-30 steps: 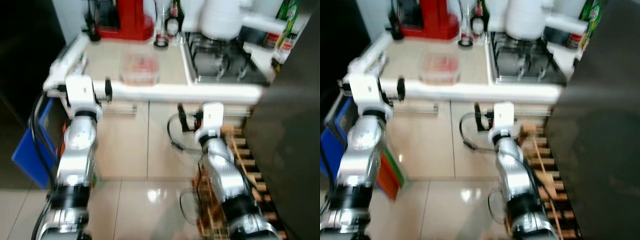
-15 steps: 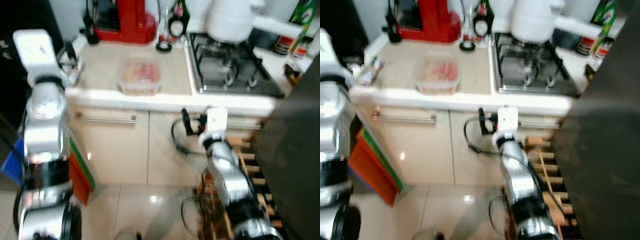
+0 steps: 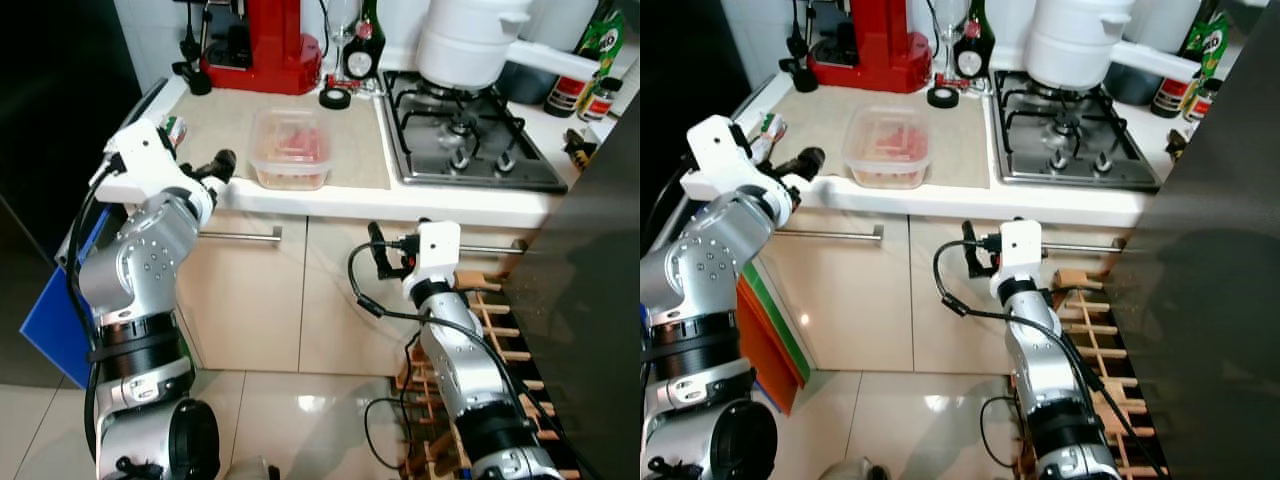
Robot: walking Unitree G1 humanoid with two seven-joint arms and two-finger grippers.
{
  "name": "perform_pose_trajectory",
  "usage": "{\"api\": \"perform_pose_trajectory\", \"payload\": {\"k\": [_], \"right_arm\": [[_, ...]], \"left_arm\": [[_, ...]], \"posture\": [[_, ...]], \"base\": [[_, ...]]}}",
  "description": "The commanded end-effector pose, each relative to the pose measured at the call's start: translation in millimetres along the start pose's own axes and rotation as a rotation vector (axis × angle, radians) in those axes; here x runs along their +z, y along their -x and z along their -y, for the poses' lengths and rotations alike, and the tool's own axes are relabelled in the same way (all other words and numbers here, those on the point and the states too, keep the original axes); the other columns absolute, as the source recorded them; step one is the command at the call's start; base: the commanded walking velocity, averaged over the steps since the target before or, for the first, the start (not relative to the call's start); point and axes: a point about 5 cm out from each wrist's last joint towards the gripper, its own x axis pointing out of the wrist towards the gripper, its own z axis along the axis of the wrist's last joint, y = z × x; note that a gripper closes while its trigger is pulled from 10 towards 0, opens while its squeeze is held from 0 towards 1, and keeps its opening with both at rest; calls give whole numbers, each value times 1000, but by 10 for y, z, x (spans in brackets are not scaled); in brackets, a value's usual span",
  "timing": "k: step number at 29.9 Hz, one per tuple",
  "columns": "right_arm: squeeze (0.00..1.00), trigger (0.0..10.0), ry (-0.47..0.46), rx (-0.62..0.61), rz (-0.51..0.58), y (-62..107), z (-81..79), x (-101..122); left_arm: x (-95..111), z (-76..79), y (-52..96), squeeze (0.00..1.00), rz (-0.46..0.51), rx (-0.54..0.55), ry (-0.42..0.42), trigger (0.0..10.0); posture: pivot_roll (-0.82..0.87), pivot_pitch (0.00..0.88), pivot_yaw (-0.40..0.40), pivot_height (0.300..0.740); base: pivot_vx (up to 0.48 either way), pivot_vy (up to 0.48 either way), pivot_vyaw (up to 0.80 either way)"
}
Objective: Restocking fridge
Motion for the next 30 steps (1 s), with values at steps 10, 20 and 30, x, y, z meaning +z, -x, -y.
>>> {"api": "perform_pose_trajectory", "payload": {"k": [10,20,30], "right_arm": [[39,10000,16,-1,8,-18,12,51],[43,10000,21,-5,6,0,30,51],[39,10000,28,-9,1,14,43,44]], "left_arm": [[-159,199,-25,0,-113,-58,75,10000],[-109,218,-48,0,-81,-55,44,10000],[-124,348,-61,0,-78,-111,77,10000]], "posture": [[30,0,-9,740],[21,0,-10,740],[14,0,-13,740]], "base": [[0,0,0],[0,0,0],[0,0,0]]}}
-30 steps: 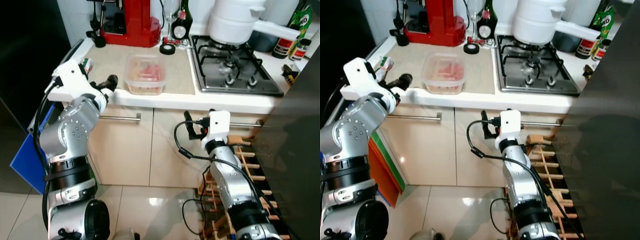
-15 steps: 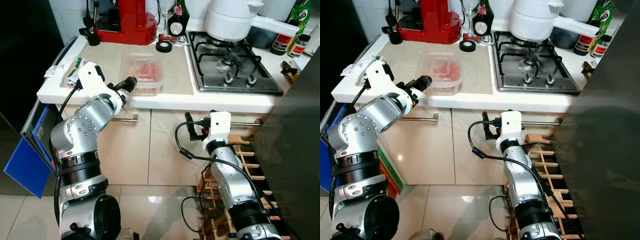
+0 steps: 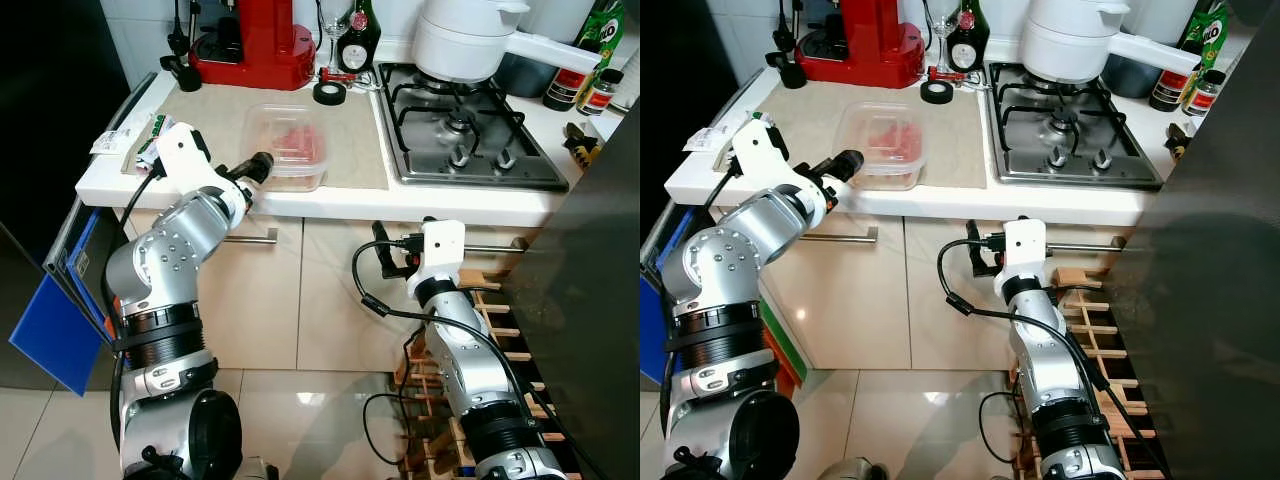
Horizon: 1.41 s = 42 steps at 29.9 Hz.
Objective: Restocking fridge
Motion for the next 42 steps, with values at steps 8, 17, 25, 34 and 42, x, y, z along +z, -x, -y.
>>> {"api": "perform_pose_trajectory", "payload": {"k": [8,17,25,34,42], "right_arm": [[43,10000,21,-4,-6,16,19,12],[43,10000,23,-2,-13,18,15,4],[43,10000,24,1,-15,21,10,5],[43,10000,25,1,-18,27,14,2],[43,10000,24,3,-20,27,9,0]], "left_arm": [[19,169,-51,0,17,-63,-28,10000],[-153,26,-155,0,-50,15,-75,10000],[-114,-3,-214,0,9,13,-53,0],[-63,51,-203,0,75,-52,-45,0],[-133,42,-222,0,50,-70,-28,0]], "posture": [[9,0,-16,740],[9,0,-17,740],[4,0,-22,740],[6,0,-23,740],[4,0,-24,740]], "base": [[0,0,0],[0,0,0],[0,0,0],[0,0,0],[0,0,0]]}}
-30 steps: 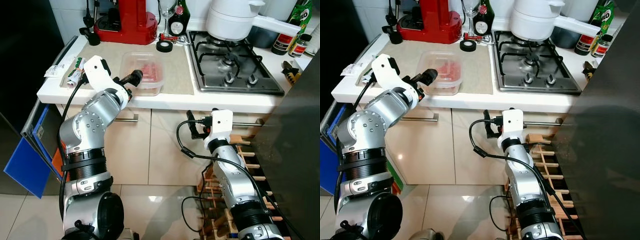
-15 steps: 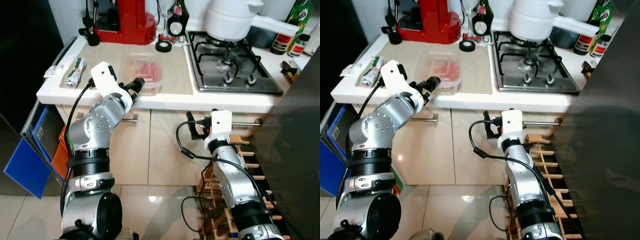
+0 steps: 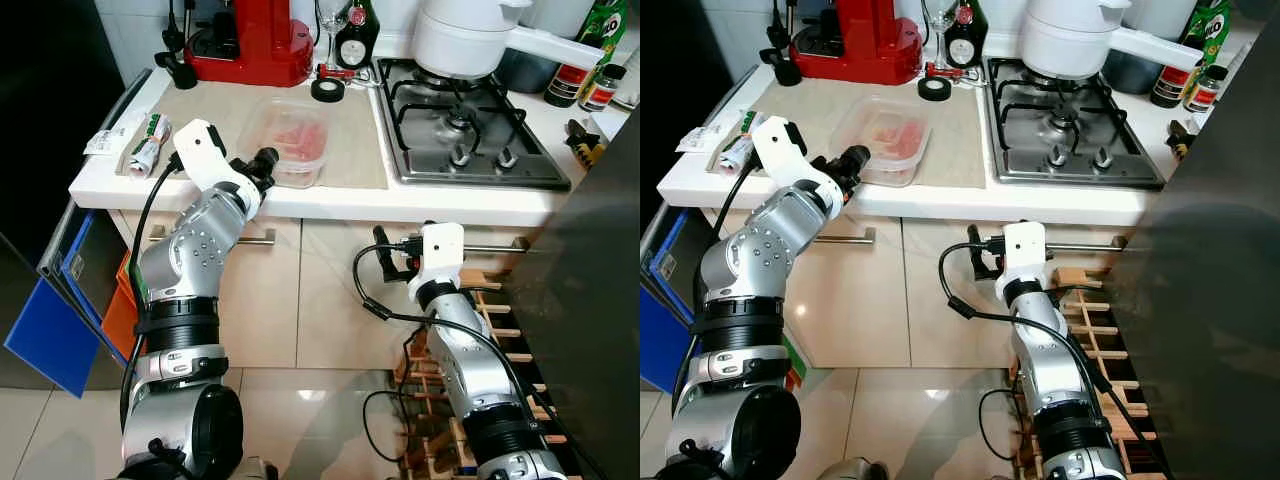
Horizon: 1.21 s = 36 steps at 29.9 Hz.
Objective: Restocking fridge
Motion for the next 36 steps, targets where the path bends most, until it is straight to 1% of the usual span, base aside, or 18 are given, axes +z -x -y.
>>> {"api": "perform_pose_trajectory", "payload": {"k": [1,4,5,8,9,10,11,14,17,21,24,26,27,28,30,31,32,36], "right_arm": [[43,10000,4,2,10,9,0,32],[43,10000,5,2,8,12,5,31],[47,10000,6,0,7,14,12,28],[47,10000,6,0,7,15,13,28],[43,10000,6,-1,7,15,14,27],[43,10000,6,-1,6,15,14,27],[47,10000,5,-2,6,14,14,27],[43,10000,5,-2,6,12,13,26],[43,10000,4,-1,5,9,7,19],[43,10000,3,1,3,5,4,15],[43,10000,4,3,3,0,6,14],[47,10000,6,6,2,-3,7,12],[47,10000,6,6,2,-3,7,12],[43,10000,6,7,4,-5,6,18],[43,10000,7,8,6,-7,7,25],[47,10000,7,7,7,-8,10,25],[47,10000,8,8,5,-8,15,18],[47,10000,10,11,2,-14,13,11]], "left_arm": [[-68,26,-17,0,-28,-23,3,0],[-19,39,-12,0,3,-41,18,0],[106,95,13,0,69,-91,19,0],[152,120,26,0,92,-111,14,0],[225,154,48,0,129,-145,9,0],[304,179,76,0,171,-178,-36,0],[393,225,126,0,221,-242,-114,0],[412,229,144,0,235,-263,-131,0],[407,199,183,0,248,-284,-184,0],[385,168,192,0,246,-280,-178,0],[376,143,198,0,250,-275,-202,0],[341,107,194,0,229,-246,-255,0],[341,107,194,0,229,-246,-255,0],[350,64,193,0,232,-201,-293,10000],[422,-2,207,0,275,-143,-361,10000],[465,-24,220,90,299,-131,-384,10000],[534,-56,239,1000,328,-122,-413,10000],[576,-79,207,1000,318,-129,-439,10000]], "posture": [[4,0,-25,740],[3,0,-26,740],[3,0,-26,740],[3,0,-26,740],[5,0,-26,740],[6,0,-25,740],[8,0,-25,740],[10,0,-25,740],[13,0,-25,740],[16,0,-27,740],[18,0,-29,740],[21,0,-31,740],[21,0,-31,740],[21,0,-31,740],[22,0,-32,740],[24,0,-34,740],[27,0,-36,740],[26,0,-36,740]], "base": [[0,0,0],[0,0,0],[0,0,0],[0,0,0],[0,0,0],[0,0,0],[0,0,0],[0,0,0],[0,0,0],[0,0,0],[0,0,0],[0,0,0],[0,0,0],[0,0,0],[0,0,0],[0,0,0],[0,0,0],[0,0,0]]}}
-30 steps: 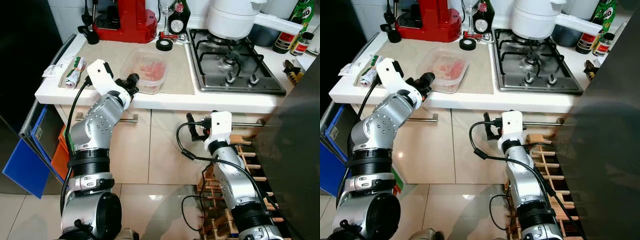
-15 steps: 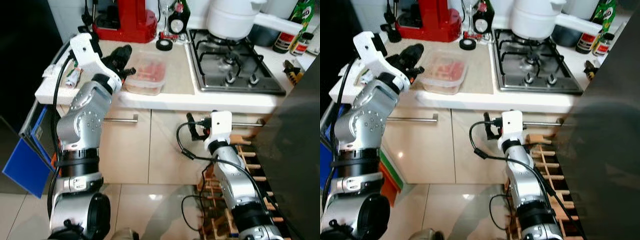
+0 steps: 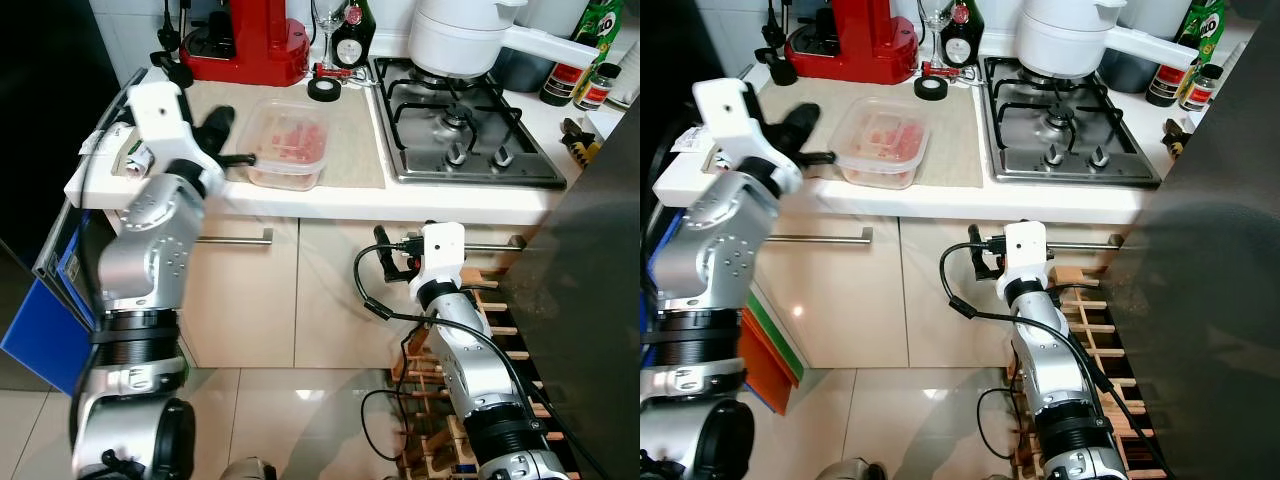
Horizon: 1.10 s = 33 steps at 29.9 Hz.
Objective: Restocking fridge
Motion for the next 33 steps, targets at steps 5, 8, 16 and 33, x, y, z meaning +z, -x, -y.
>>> {"api": "perform_pose_trajectory", "payload": {"k": [5,8,16,33], "right_arm": [[43,10000,7,3,11,-20,5,32],[47,10000,6,2,8,-10,-2,20],[43,10000,1,-20,17,9,19,33],[31,10000,-8,-41,224,-490,-39,726]], "left_arm": [[53,109,-80,1000,-7,-77,22,10000],[-26,149,-92,1000,-60,-93,103,10000],[-115,318,-34,1000,-113,-164,113,10000],[15,345,180,0,33,-130,-174,10000]], "posture": [[21,0,-33,740],[15,0,-31,740],[4,0,-24,740],[65,0,-23,740]], "base": [[0,0,0],[0,0,0],[0,0,0],[0,0,0]]}}
